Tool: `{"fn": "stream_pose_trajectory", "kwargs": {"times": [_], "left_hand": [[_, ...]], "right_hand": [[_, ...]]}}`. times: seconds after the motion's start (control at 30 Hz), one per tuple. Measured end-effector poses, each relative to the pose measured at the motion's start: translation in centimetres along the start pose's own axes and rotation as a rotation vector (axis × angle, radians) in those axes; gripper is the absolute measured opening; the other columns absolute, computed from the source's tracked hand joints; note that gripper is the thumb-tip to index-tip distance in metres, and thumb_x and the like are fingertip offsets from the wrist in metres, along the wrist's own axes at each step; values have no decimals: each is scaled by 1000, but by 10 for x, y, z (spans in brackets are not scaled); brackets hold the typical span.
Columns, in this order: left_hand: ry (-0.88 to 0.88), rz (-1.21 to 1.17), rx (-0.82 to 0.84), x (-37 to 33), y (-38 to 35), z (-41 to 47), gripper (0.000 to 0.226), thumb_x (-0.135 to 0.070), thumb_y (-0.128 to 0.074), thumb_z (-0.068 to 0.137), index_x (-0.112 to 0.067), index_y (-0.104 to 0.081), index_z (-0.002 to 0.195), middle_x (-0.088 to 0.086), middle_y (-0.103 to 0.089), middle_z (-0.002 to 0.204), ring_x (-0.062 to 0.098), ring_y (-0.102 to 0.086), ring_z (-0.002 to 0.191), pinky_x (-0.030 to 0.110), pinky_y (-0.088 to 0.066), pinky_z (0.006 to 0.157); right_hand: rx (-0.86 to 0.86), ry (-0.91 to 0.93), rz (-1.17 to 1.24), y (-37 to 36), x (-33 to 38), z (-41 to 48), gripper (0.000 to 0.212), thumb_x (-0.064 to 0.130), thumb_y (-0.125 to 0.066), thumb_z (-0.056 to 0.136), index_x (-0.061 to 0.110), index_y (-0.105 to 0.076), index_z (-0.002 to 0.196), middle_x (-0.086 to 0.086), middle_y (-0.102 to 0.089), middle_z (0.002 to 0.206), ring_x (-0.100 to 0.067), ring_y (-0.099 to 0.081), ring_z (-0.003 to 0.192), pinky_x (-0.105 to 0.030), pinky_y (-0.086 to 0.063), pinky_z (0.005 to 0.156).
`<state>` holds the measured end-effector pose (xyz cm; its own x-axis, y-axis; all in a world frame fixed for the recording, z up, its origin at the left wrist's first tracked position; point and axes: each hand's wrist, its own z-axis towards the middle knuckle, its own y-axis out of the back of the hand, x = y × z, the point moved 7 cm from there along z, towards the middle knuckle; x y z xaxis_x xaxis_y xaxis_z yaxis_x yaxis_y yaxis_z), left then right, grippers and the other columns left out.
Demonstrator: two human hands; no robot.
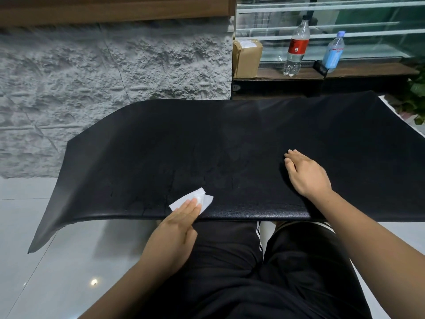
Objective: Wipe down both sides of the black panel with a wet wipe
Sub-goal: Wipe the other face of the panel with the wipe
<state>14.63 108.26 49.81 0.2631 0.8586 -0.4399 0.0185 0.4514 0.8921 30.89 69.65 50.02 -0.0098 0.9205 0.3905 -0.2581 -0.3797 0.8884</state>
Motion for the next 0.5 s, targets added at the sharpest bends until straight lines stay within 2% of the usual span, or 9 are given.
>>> {"fn": "stream_pose_trajectory", "kwargs": {"times": [0.07, 0.13, 0.2, 0.27, 0.37, 0.43, 0.5], "left_hand": [[50, 2, -45, 9, 5, 3, 70, -17, -43, 94, -37, -37, 161, -34, -21, 162, -28, 0, 144, 3, -13, 115], [107, -5, -81, 16, 9, 7, 67, -18, -45, 96, -37, -39, 160, -28, -30, 165, -22, -8, 146, 14, -33, 115], [131, 10, -102, 14, 10, 13, 64, -24, -42, 96, -35, -41, 159, -21, -35, 165, -11, -19, 151, 27, -42, 113], [102, 38, -111, 5, 8, 20, 64, -26, -40, 94, -28, -46, 157, -16, -40, 164, -3, -24, 153, 29, -38, 117], [32, 79, -111, -14, 2, 32, 60, -20, -46, 96, -22, -49, 156, -11, -44, 162, 2, -27, 153, 21, -30, 118], [-7, 82, -107, -28, -3, 39, 60, -21, -44, 98, -22, -46, 158, -11, -40, 165, 1, -24, 154, 10, -14, 117], [-62, 70, -91, -45, -10, 46, 61, -24, -42, 99, -21, -42, 161, -9, -35, 167, 1, -21, 156, 6, -2, 116]], "right_hand": [[-3, 3, 5, 1, 1, -1, 48, 46, -32, 109, 28, -63, 141, 13, -51, 157, -1, -33, 152, -39, -40, 116], [-4, 4, 9, 1, 2, -1, 47, 45, -32, 110, 28, -63, 141, 12, -51, 157, -2, -33, 152, -39, -40, 116], [0, -1, 7, 2, 2, -2, 48, 45, -32, 110, 27, -63, 142, 12, -50, 157, -2, -32, 152, -38, -39, 117], [2, 0, 5, 2, 3, -1, 48, 45, -33, 110, 26, -63, 142, 11, -50, 158, -2, -32, 152, -38, -39, 117], [5, 1, 2, 1, 3, -1, 48, 45, -33, 110, 26, -63, 142, 11, -50, 158, -2, -32, 152, -38, -39, 118], [1, 1, 2, 1, 3, -1, 48, 45, -32, 110, 27, -63, 142, 11, -50, 158, -2, -33, 152, -39, -40, 117], [-4, 4, 3, 1, 3, -1, 47, 44, -33, 110, 27, -63, 142, 11, -51, 157, -3, -33, 152, -38, -40, 117]]}}
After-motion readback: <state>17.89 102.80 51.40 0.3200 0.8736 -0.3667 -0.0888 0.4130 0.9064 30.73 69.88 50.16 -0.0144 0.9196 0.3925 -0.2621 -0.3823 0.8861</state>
